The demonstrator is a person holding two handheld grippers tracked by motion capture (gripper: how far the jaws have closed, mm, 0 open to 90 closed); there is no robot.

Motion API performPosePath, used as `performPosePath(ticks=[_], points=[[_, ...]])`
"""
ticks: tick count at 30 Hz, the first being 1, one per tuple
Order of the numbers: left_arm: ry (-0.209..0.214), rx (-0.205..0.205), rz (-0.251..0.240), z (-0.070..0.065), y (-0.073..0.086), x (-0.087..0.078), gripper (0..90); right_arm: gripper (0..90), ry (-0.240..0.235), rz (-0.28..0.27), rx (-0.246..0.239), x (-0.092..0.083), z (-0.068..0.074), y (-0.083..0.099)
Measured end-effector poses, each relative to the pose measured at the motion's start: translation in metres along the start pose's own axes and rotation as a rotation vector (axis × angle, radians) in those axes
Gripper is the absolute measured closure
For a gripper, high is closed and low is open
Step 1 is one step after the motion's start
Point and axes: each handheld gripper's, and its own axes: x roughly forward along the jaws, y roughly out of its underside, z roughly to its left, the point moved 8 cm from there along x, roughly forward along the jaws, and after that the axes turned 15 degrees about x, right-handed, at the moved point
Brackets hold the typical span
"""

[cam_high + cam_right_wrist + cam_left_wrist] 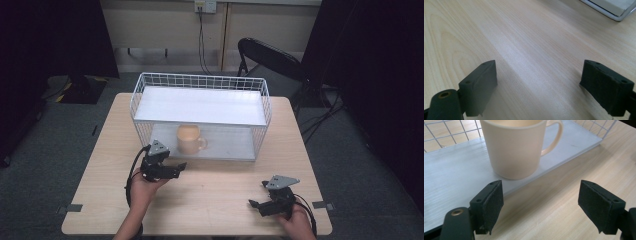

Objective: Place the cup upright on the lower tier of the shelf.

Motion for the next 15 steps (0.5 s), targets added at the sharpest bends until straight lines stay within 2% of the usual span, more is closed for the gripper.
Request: performPosePath(ticks=[4, 6, 11, 15], points=[[0.001, 0.005, 0.002, -0.001, 0.001, -0.004, 19.8, 12.6, 0.000, 0.000, 0.000, 0.000, 0.000, 0.000], [-0.009, 0.021, 0.010, 0.000, 0.003, -0.007, 19.8, 12.6, 0.000, 0.000, 0.000, 0.000, 0.000, 0.000], [-0.002, -0.017, -0.002, 0.001, 0.009, -0.012, 19.8, 12.6, 0.000, 0.000, 0.000, 0.000, 0.000, 0.000], [-0.002, -0.013, 0.006, 0.002, 0.014, -0.014, 19.3, 12.6, 0.000, 0.000, 0.000, 0.000, 0.000, 0.000]])
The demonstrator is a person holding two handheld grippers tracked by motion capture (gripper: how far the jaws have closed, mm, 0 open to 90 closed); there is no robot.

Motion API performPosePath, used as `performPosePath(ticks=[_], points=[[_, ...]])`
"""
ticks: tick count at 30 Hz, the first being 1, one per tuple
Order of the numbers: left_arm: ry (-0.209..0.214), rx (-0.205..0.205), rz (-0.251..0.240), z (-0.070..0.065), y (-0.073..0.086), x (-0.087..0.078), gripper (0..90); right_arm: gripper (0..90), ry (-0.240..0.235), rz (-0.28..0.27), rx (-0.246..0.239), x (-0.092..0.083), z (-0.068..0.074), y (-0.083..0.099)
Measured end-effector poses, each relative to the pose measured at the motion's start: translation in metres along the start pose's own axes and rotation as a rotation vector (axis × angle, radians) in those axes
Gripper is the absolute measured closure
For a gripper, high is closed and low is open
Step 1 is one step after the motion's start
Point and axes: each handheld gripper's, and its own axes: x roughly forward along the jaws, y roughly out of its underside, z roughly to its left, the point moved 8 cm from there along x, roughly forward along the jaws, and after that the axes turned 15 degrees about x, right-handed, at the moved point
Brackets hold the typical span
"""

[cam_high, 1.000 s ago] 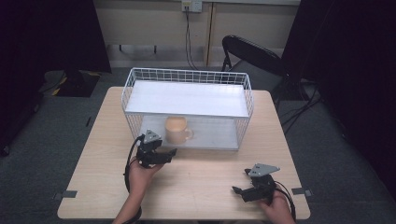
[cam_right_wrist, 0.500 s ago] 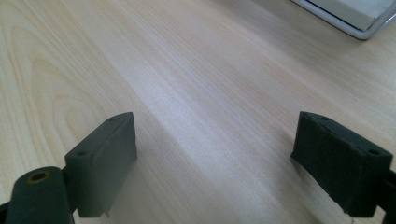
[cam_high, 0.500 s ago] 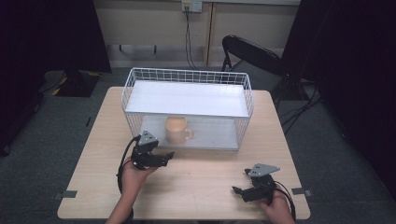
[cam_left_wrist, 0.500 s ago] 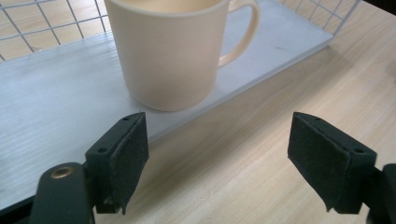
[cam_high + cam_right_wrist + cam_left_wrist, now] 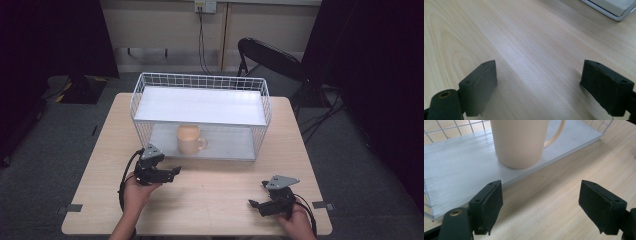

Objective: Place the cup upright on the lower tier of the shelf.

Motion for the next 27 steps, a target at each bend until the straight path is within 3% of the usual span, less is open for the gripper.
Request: performPosePath(ticks=[11, 20, 27], points=[[-0.005, -0.013, -0.005, 0.005, 0.011, -0.012, 20.3, 12.6, 0.000, 0.000, 0.000, 0.000, 0.000, 0.000], [-0.013, 0.005, 0.011, 0.007, 0.027, -0.021, 19.9, 12.6, 0.000, 0.000, 0.000, 0.000, 0.000, 0.000], [-0.004, -0.004, 0.019, 0.007, 0.038, -0.023, 19.8, 12.6, 0.000, 0.000, 0.000, 0.000, 0.000, 0.000]])
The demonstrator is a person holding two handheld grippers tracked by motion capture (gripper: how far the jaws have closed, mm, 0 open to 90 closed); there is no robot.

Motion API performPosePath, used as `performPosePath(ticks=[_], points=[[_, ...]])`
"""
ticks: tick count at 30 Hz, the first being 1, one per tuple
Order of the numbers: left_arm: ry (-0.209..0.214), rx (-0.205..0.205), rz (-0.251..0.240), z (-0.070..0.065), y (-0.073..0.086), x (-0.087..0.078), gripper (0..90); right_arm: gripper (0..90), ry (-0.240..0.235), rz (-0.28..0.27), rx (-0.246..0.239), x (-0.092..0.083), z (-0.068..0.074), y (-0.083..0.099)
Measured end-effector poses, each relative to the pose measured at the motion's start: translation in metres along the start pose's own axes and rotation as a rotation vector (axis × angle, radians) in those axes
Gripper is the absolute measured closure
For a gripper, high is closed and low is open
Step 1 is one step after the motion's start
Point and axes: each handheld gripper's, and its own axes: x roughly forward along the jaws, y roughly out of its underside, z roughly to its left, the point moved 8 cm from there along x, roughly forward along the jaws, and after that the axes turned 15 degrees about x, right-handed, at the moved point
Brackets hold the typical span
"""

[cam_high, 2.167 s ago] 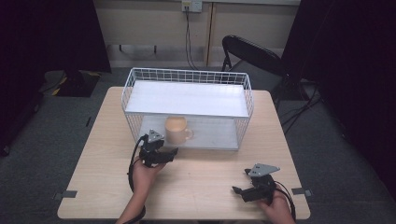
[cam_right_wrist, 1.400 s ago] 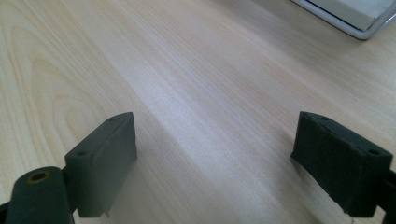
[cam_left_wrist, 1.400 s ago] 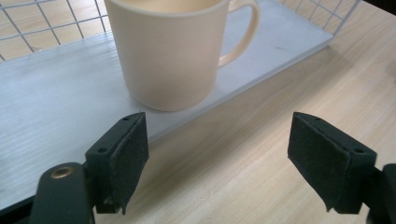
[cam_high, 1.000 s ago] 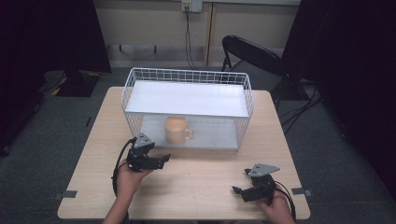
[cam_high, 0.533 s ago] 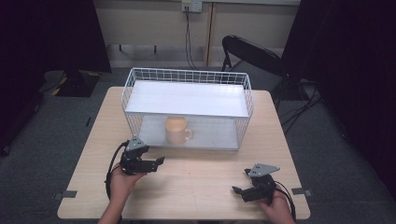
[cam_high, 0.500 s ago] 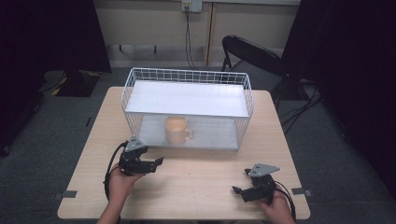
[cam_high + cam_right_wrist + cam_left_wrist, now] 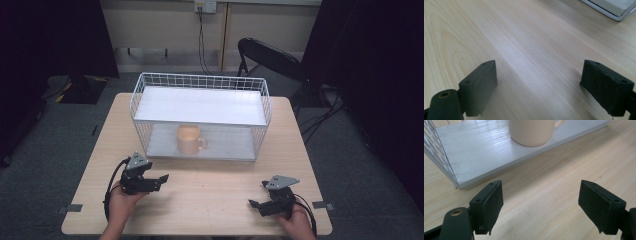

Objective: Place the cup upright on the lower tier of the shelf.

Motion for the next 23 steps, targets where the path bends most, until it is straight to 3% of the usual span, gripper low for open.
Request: performPosePath(ticks=[9, 23], points=[[0.006, -0.015, -0.016, 0.003, 0.009, -0.003, 17.9, 12.6, 0.000, 0.000, 0.000, 0.000, 0.000, 0.000], [-0.008, -0.025, 0.000, 0.010, 0.023, -0.003, 17.5, 12.6, 0.000, 0.000, 0.000, 0.000, 0.000, 0.000]])
